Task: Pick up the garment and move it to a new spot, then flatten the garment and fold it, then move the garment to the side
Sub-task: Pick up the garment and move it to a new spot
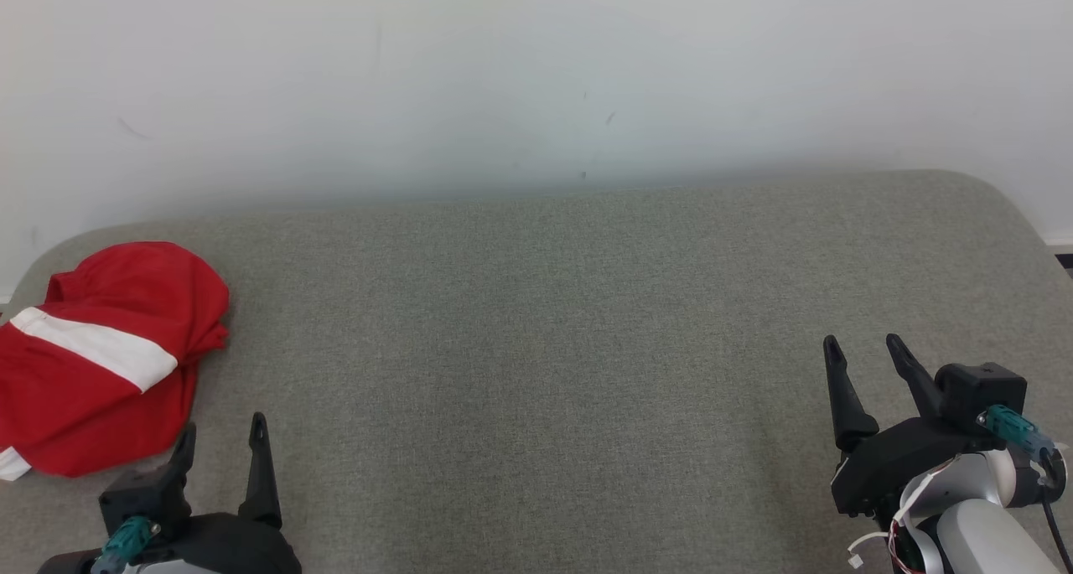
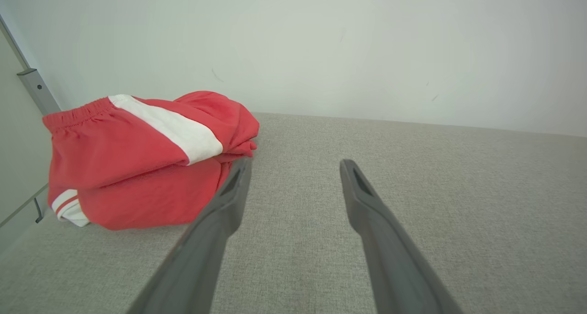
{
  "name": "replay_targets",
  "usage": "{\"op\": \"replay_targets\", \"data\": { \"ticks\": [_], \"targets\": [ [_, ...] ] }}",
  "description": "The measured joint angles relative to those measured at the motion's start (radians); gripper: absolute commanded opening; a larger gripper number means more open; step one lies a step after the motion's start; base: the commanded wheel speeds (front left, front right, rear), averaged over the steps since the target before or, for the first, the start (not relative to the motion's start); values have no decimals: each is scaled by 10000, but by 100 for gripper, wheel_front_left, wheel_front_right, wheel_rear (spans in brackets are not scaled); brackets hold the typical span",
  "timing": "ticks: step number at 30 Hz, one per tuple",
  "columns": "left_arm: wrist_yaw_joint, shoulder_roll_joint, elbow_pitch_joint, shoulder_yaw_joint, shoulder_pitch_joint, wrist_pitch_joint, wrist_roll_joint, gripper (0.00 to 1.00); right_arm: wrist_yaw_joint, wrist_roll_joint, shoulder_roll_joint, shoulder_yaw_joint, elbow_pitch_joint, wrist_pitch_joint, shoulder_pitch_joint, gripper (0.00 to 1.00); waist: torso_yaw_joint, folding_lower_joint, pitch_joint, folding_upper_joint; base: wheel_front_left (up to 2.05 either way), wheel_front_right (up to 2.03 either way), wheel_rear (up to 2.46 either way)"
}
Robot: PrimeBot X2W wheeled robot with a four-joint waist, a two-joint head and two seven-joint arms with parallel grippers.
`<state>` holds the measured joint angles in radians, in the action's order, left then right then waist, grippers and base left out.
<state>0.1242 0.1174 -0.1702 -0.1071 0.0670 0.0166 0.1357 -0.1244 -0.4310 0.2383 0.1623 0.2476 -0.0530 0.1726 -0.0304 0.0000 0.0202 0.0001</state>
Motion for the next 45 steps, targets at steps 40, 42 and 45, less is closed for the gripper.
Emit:
{"op": "replay_targets", "data": {
  "ticks": [40,42,45],
  "targets": [
    [0,-219,259,249,-13,-424,-123,100,10,-46,-33,-19,-226,180,-430,100,1567,0,11,0,0,0,0],
    [0,-217,267,263,-17,-426,-123,100,13,-46,-35,12,-219,182,-430,100,1795,0,20,0,0,0,0],
    [0,-242,268,255,-37,-441,-121,100,27,-46,-36,52,-215,188,-430,100,2028,0,32,0,0,0,0]
  ]
}}
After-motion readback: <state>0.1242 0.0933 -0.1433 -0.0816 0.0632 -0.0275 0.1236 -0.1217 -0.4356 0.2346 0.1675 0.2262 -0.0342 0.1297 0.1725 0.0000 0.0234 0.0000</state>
